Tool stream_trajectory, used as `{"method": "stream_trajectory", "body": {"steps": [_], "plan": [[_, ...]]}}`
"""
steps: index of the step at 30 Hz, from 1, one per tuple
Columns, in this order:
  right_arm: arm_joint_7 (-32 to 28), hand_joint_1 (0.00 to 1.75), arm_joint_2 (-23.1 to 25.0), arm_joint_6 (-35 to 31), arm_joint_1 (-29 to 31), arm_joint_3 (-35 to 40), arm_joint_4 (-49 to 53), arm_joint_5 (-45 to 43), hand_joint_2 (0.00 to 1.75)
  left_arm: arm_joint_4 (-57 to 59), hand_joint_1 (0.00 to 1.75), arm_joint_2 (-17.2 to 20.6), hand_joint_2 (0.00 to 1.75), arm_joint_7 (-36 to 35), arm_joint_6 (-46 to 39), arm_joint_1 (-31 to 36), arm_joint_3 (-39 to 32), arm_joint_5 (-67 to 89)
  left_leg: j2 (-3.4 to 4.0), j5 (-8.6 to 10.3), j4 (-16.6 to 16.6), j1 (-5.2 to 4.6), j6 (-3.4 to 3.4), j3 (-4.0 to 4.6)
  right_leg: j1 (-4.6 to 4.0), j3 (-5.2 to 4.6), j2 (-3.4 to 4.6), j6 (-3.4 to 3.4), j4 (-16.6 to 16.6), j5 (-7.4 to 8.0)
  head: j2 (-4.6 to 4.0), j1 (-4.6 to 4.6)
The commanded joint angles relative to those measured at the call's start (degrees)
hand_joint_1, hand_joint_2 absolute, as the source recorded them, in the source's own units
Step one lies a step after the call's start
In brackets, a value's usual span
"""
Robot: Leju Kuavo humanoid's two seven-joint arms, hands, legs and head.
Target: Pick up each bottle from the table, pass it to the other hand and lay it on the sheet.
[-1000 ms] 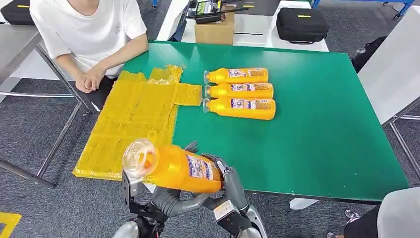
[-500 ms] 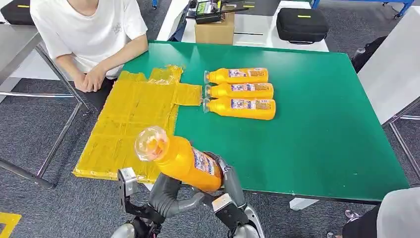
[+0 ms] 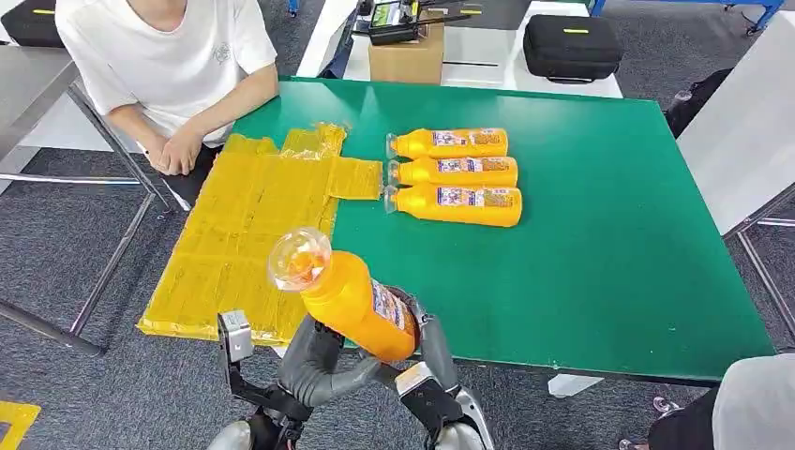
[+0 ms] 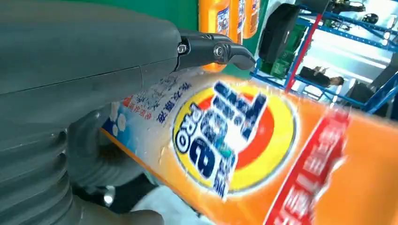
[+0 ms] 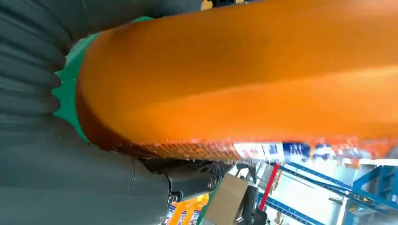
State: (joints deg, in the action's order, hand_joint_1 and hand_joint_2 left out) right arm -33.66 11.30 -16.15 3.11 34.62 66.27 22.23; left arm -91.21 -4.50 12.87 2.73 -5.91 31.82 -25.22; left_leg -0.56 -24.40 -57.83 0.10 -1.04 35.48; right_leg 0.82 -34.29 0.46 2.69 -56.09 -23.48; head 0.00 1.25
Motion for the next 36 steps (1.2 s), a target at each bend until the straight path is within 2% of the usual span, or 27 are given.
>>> {"method": "stream_trajectory", "body": {"steps": [1,6,7,13,21,22,23,25,26,30,36], "plan": [[-0.24,1.75,-0.24,-2.24,4.25,5.65,-10.01,1.56,1.75,1.07,1.75,0.77,1.75,-1.99,-0.68,1.92,0.0,-4.55,0.09,-0.07,0.09,0.05,0.07,-0.32,-0.07,0.3,0.02,-0.12,0.09,-0.05,0.0,0.0],[-1.45,1.75,-0.08,-0.5,6.21,9.4,-12.97,-0.05,1.75,0.89,1.75,1.76,1.75,-1.74,3.59,2.22,1.56,-9.44,0.06,-0.03,0.06,0.03,0.04,-0.14,-0.04,0.13,0.01,-0.06,0.06,-0.02,0.0,0.0],[-1.45,1.75,-0.07,-0.08,6.42,9.66,-13.19,-0.28,1.75,0.82,1.75,1.78,1.75,-1.72,3.72,2.24,1.66,-9.42,0.09,-0.11,0.09,0.05,0.07,-0.37,-0.07,0.35,0.0,-0.12,0.09,-0.09,0.0,0.0],[-1.05,1.75,0.15,2.07,8.05,12.08,-15.34,-0.01,1.75,1.21,1.75,1.56,1.75,-1.8,4.12,2.97,1.64,-9.04,-0.01,-0.06,0.05,0.05,0.06,-0.27,-0.06,0.27,-0.09,-0.1,0.05,-0.09,0.0,0.0],[3.53,1.75,0.5,5.31,9.53,13.13,-17.59,-0.57,1.75,-0.15,1.75,1.9,1.75,-0.8,5.36,2.63,2.16,-6.28,-0.01,-0.04,0.03,0.04,0.05,-0.16,-0.05,0.15,-0.08,-0.07,0.04,-0.06,0.0,0.0],[4.36,0.42,0.55,5.54,9.68,13.13,-17.92,-0.45,1.75,-0.04,1.75,1.95,1.75,-0.87,5.48,2.58,2.12,-6.06,0.0,-0.1,0.01,0.07,0.07,-0.27,-0.08,0.28,-0.1,-0.11,0.04,-0.11,0.0,0.0],[5.63,0.0,0.82,3.29,9.6,12.65,-18.13,0.5,1.75,0.1,1.75,1.84,1.75,-0.85,4.37,2.49,1.86,-5.06,-0.01,-0.05,0.04,0.04,0.05,-0.21,-0.05,0.2,-0.08,-0.08,0.05,-0.08,0.0,0.0],[5.87,0.0,1.1,1.07,9.43,12.57,-18.39,1.83,1.75,0.04,1.75,1.86,1.75,-0.69,3.51,2.41,1.65,-4.09,-0.04,-0.09,0.04,0.06,0.07,-0.29,-0.08,0.3,-0.13,-0.11,0.05,-0.12,0.0,0.0],[5.68,0.0,1.27,-0.02,9.27,12.41,-18.52,2.19,0.0,0.07,1.75,1.77,1.75,-0.42,2.84,2.44,1.3,-3.14,-0.06,-0.06,0.03,0.04,0.06,-0.22,-0.06,0.23,-0.14,-0.09,0.04,-0.1,-0.02,0.0],[3.78,0.0,1.34,-5.25,7.86,11.16,-18.42,2.41,0.0,-0.78,1.75,1.77,1.75,0.29,-0.42,2.26,0.1,1.32,-0.01,-0.08,0.03,0.05,0.06,-0.25,-0.06,0.25,-0.09,-0.09,0.04,-0.1,0.0,-0.02],[3.28,0.0,1.43,-5.29,7.47,10.48,-18.52,1.26,0.0,-1.04,1.75,2.25,1.75,0.48,-0.8,2.46,-0.74,1.77,0.0,-0.09,0.05,0.04,0.08,-0.3,-0.06,0.29,-0.08,-0.12,0.05,-0.11,0.0,0.0]]}}
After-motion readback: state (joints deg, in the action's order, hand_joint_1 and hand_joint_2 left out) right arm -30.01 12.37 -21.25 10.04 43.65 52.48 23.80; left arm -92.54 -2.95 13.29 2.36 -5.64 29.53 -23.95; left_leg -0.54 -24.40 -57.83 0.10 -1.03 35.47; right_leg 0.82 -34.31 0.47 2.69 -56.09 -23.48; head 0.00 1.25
